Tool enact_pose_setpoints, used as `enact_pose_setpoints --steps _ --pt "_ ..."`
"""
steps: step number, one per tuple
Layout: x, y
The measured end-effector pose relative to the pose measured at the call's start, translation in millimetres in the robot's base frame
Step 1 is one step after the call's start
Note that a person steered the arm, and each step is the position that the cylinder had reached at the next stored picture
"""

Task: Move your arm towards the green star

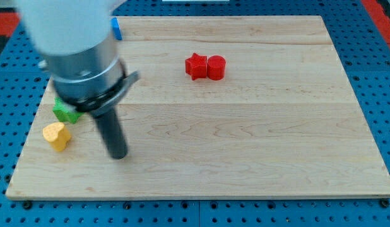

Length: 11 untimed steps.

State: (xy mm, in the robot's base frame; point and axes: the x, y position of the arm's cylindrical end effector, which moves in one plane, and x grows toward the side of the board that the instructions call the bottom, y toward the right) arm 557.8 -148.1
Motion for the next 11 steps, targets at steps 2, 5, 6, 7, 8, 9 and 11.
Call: enact_pose_setpoints --steps 2,5,6,7,8,9,11 --pt "-76 -82" --pt "-22 -29" --pt "-22 -13" --pt "-22 4" --pt "-30 10" --pt "-50 10" --pt "-75 1"
